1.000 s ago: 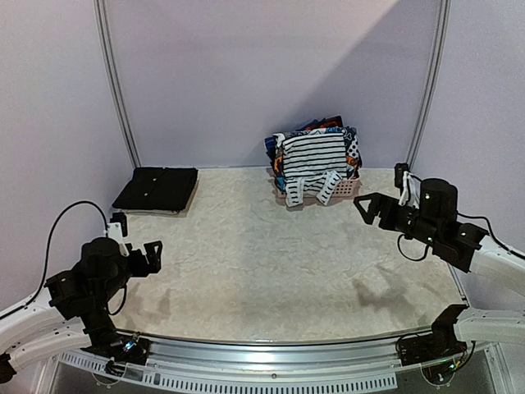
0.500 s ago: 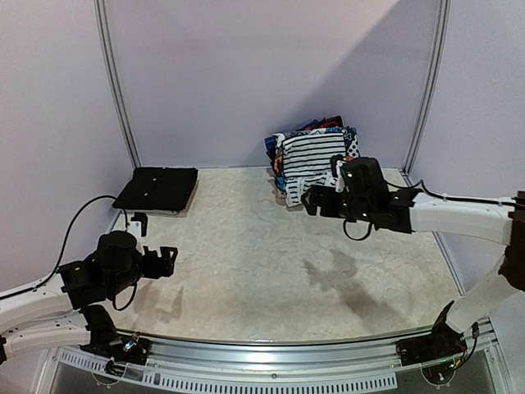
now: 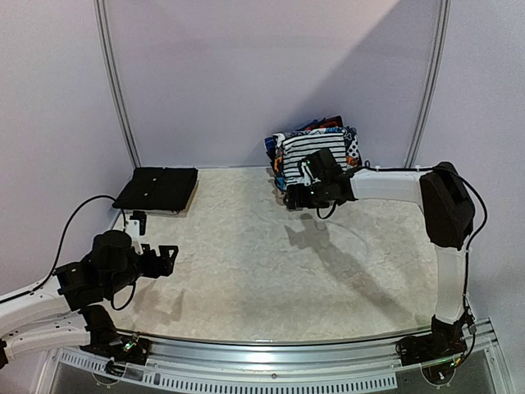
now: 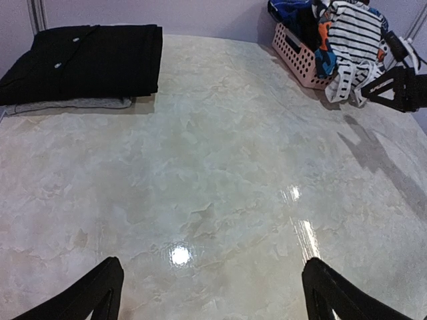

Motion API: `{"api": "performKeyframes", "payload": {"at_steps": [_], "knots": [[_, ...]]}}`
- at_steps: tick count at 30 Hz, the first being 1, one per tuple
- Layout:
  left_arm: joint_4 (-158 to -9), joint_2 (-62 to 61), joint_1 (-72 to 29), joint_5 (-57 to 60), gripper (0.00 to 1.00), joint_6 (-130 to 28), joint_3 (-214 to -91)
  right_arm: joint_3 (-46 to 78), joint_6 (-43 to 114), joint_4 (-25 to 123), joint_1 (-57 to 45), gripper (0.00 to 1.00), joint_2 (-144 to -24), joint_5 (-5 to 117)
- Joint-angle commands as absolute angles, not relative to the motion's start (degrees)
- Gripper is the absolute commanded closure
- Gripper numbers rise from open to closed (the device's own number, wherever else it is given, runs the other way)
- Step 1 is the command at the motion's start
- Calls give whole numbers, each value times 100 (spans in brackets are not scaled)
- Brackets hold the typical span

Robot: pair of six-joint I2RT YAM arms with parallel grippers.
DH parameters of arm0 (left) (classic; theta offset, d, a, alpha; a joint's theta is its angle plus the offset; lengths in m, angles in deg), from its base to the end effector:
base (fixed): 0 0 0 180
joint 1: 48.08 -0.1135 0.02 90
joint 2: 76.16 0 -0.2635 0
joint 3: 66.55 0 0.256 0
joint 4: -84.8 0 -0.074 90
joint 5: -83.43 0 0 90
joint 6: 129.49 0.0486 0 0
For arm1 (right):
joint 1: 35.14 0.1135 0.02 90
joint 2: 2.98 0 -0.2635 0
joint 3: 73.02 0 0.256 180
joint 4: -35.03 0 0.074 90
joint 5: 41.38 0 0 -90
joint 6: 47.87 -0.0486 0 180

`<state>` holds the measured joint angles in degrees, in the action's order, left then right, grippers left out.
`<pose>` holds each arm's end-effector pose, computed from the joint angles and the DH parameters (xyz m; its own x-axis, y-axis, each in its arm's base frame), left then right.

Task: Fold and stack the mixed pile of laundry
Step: Pick up the crumpled tank top from the bin.

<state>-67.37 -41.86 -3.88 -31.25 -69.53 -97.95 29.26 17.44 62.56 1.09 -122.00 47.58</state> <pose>0.1285 -0.0967 0.1887 -0.5054 -0.1430 -0.8509 0.1423 0.9589 -0.2456 0.3883 0.2834 0.1846 -0.7541 -0.0347 -0.6559 -0.2922 0.9121 0.2876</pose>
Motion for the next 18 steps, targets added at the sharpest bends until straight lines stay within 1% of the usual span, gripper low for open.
{"api": "performKeyframes", "payload": {"at_steps": [1, 6, 12, 18], "knots": [[-6744, -4263, -307, -3138, 5, -6889, -9757, 3220, 2047, 6346, -316, 20, -12696, 5687], [-6786, -4280, -308, -3168, 5, -6873, -9712, 3691, 2362, 6287, -491, 24, -13146, 6306], [-6722, -4388, -307, -3274, 5, -6936, -9676, 3993, 2473, 6107, -583, 27, -13505, 6357], [-6706, -4328, -307, -3322, 4, -6972, -9689, 4181, 2559, 5935, -623, 37, -13799, 6468]]}}
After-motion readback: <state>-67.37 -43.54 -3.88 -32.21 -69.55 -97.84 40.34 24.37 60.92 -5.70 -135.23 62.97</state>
